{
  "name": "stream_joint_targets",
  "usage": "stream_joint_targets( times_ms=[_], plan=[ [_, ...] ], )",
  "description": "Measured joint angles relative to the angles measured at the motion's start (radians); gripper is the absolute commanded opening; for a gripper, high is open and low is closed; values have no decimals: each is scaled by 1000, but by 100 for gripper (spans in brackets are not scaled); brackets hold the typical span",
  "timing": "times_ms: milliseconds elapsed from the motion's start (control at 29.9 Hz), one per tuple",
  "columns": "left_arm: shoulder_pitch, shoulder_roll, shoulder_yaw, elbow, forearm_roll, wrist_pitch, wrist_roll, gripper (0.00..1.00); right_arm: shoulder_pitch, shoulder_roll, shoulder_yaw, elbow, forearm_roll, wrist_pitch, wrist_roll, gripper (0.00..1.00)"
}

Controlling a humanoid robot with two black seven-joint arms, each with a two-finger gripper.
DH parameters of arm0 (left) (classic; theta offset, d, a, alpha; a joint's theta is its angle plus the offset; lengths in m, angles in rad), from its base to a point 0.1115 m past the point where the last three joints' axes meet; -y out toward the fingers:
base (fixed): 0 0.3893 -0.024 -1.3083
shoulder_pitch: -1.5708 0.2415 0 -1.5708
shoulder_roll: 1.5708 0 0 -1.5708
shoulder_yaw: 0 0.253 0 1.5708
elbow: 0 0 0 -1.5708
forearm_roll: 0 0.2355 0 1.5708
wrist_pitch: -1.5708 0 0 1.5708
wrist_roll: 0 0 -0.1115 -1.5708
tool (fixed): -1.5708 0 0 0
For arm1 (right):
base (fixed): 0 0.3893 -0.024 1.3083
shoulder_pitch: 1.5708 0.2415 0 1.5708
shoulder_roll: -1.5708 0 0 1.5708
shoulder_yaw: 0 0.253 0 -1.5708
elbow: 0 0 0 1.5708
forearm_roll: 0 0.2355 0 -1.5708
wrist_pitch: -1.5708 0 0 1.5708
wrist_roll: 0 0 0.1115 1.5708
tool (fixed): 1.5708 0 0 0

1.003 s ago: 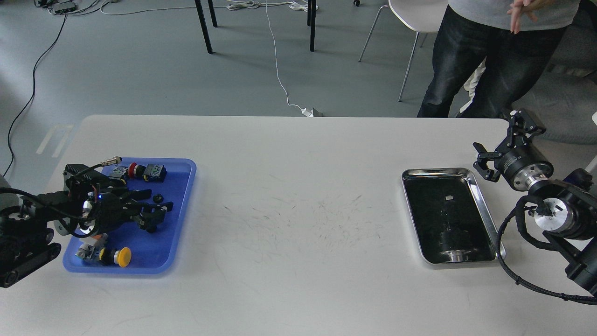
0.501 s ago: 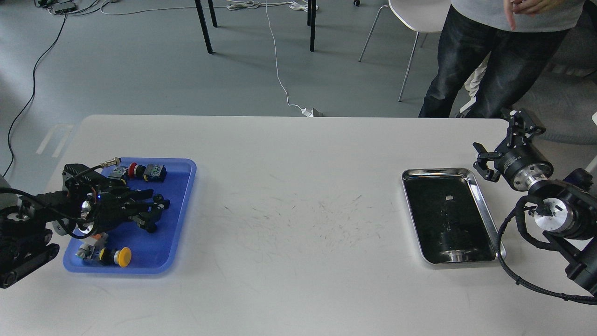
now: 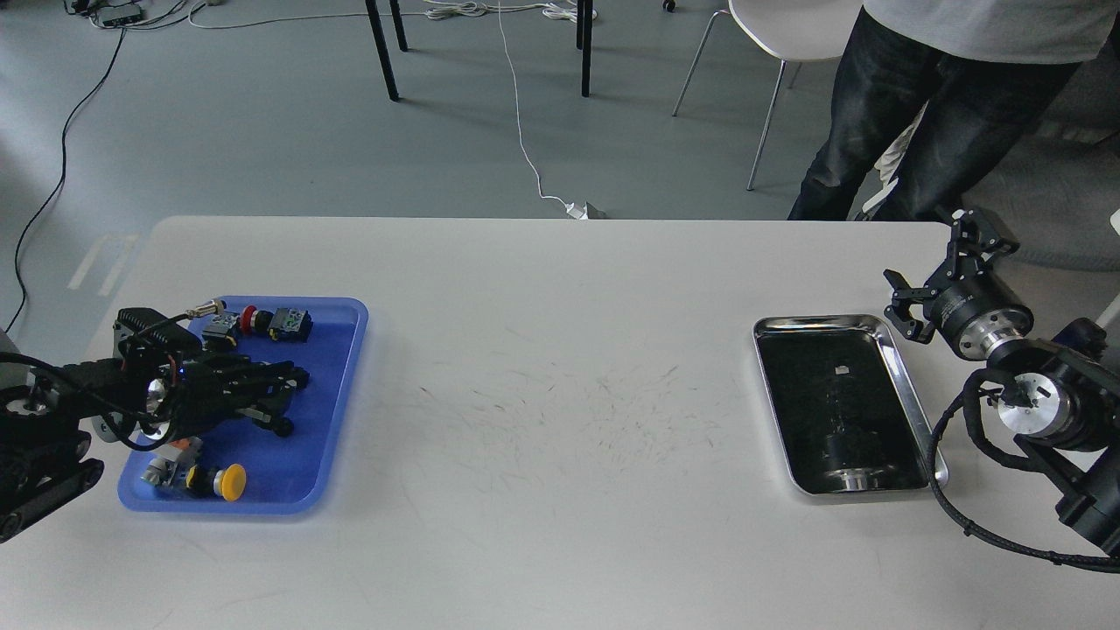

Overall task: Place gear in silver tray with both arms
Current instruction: 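Lift the black gear out of the blue tray with the left gripper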

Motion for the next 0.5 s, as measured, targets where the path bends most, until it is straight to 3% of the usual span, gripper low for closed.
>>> stream_joint_targets(
  times_ms=[368,501],
  plan=[
    [-49,98,-12,-83,-18,-42,0,6,-2,2,-1,-6,-1,0,0,99],
    [-126,126,-20,-98,-99,-80,1,6,-4,2,-1,-6,-1,0,0,99]
  ],
)
